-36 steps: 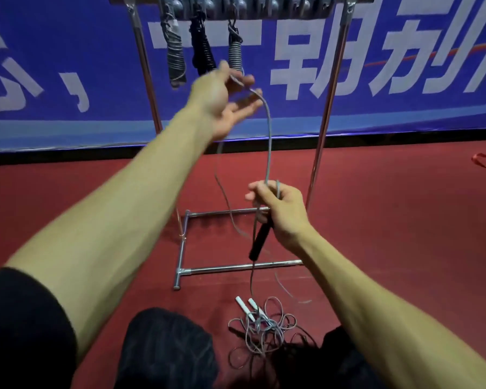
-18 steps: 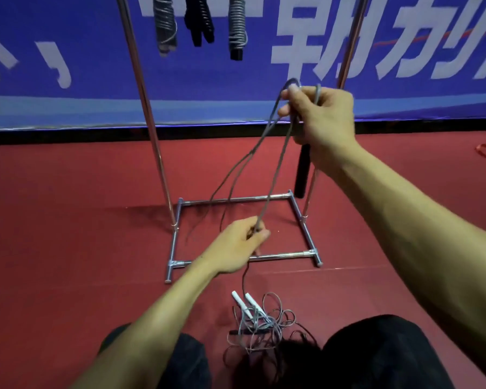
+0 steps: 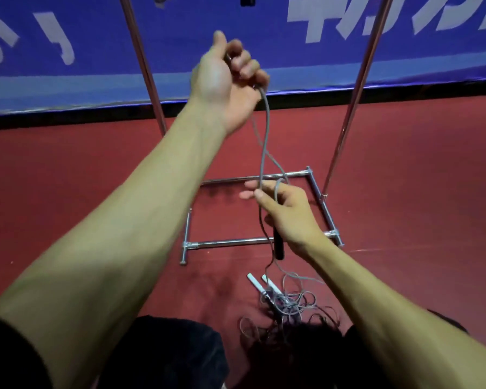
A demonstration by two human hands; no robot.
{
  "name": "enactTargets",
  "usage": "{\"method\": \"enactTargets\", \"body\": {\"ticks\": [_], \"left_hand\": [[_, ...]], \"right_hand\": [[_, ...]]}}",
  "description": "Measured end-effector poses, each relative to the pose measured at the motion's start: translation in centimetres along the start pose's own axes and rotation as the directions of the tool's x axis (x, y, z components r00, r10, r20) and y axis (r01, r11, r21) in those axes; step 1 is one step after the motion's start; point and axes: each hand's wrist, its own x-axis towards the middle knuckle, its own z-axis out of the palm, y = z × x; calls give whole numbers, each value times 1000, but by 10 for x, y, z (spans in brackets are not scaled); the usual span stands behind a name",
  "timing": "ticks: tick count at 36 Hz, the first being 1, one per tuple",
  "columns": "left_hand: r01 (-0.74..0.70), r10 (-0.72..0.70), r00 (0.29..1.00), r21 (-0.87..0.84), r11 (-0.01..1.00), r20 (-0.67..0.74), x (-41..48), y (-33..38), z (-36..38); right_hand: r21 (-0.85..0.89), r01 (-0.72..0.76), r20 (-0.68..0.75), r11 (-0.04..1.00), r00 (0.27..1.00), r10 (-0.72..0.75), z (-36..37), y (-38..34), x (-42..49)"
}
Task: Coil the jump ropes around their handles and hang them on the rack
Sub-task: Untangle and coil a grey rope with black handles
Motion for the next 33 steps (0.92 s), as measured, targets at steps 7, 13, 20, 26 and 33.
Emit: {"method": "enactTargets", "body": {"ticks": [7, 13, 20, 26, 33], "left_hand": [[19, 48, 998, 929, 370, -40, 4, -45, -67], [388, -417, 895, 742, 547, -161, -42, -121, -118], [-20, -274, 951, 914, 405, 142, -50, -154, -141], [215, -196, 976, 308, 927, -89, -21, -130, -113], [106, -116, 989, -109, 988, -95, 19, -83, -86]], "right_hand": [[161, -41, -102, 986, 993, 58, -11, -6, 17], [205, 2, -170, 979, 985, 34, -18, -18, 45], [169, -60, -249, 984, 963, 101, -35, -12, 64], [43, -149, -189, 988, 970, 154, -42, 5, 64], [-88, -140, 254, 986, 954, 158, -22, 46, 33]]}}
